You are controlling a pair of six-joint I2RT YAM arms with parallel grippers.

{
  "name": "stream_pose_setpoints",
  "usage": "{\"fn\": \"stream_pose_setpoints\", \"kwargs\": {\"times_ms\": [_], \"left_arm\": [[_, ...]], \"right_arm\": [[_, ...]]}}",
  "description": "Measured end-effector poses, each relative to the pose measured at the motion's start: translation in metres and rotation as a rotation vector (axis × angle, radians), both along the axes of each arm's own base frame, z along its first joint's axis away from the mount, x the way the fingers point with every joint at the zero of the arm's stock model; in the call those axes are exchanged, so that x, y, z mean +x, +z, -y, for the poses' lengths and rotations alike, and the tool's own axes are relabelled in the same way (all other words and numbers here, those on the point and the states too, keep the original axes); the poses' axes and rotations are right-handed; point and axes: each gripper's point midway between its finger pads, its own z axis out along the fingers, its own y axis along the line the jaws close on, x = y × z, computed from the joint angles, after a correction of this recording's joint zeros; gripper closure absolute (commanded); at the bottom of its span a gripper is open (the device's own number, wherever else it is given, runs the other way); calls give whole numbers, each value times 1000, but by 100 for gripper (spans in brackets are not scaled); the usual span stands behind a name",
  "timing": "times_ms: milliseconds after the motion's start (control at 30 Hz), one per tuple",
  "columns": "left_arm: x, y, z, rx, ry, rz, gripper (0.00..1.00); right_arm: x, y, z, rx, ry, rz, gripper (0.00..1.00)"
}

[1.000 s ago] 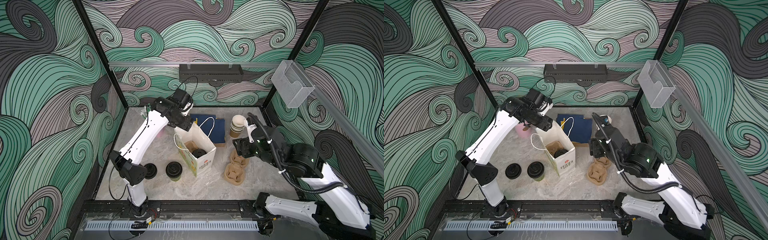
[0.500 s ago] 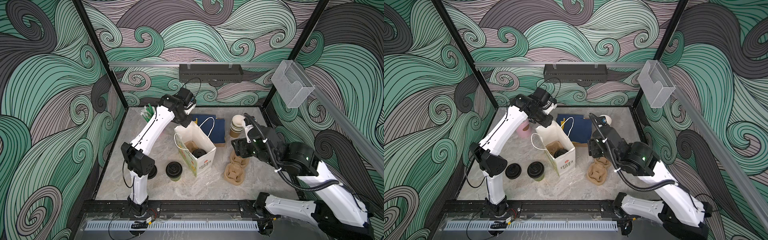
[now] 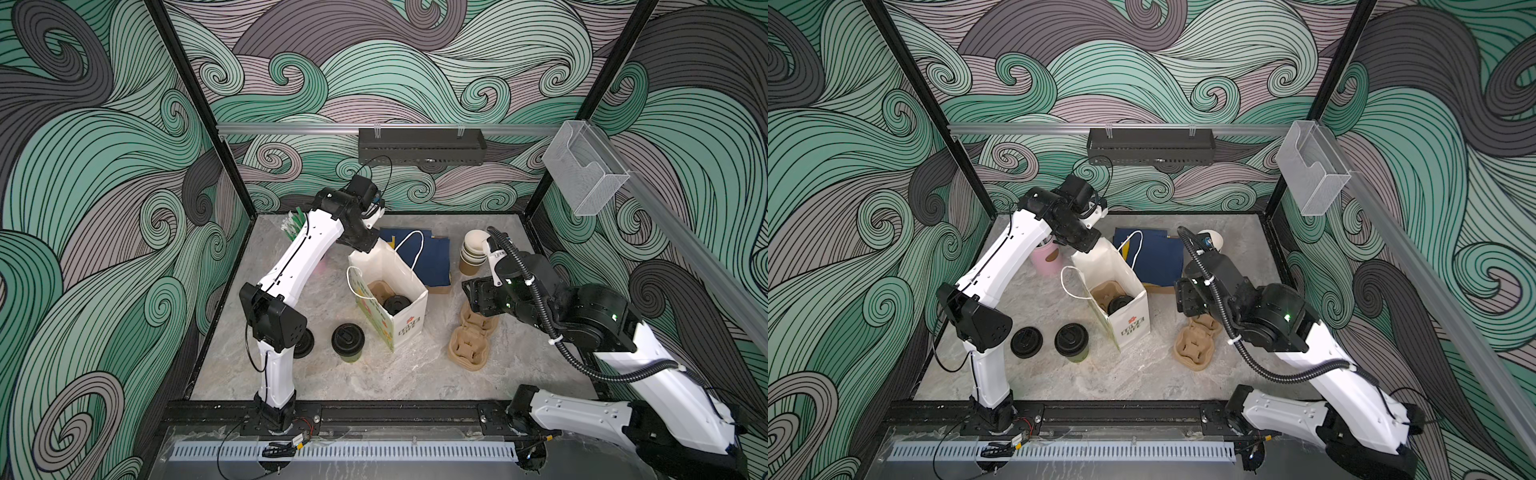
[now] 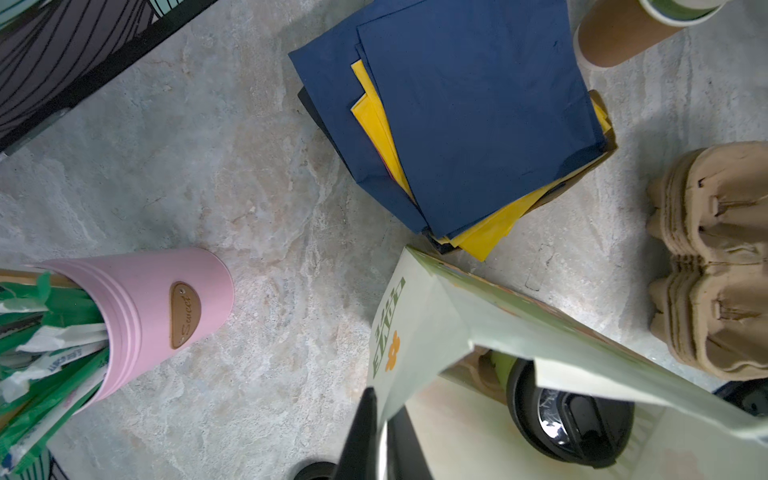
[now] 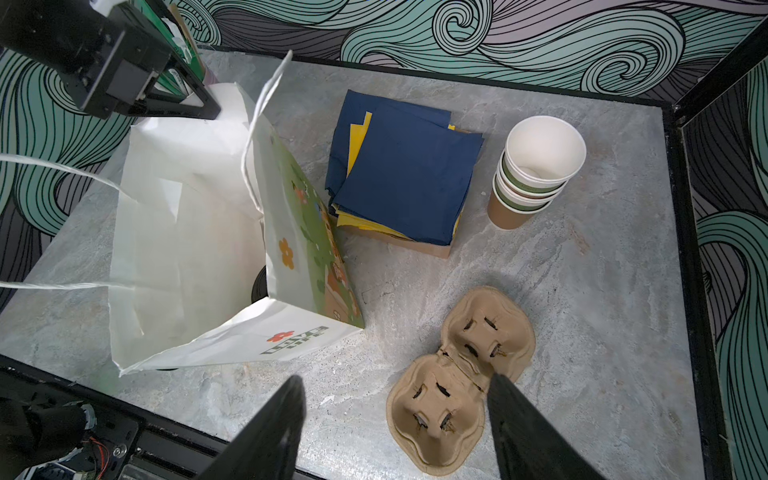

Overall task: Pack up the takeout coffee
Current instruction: 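Draw both grippers back from the bag toward the sides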

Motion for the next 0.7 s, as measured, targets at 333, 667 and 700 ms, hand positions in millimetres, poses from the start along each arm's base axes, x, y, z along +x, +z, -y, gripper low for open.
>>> {"fn": "stream_pose_setpoints", "kwargs": {"times_ms": [333,667,700], "left_arm": [[-8,17,-78,-58,290,-7,100],[-61,19,-144,-188,618,59,100],[-64,21,-147,-209,652,69,100]], "right_arm": [[2,-7,-7,-14,11,-25,29],[2,-18,-16,-21,40,-66,29],[1,-19,-17,-20,44,-70,29]]}}
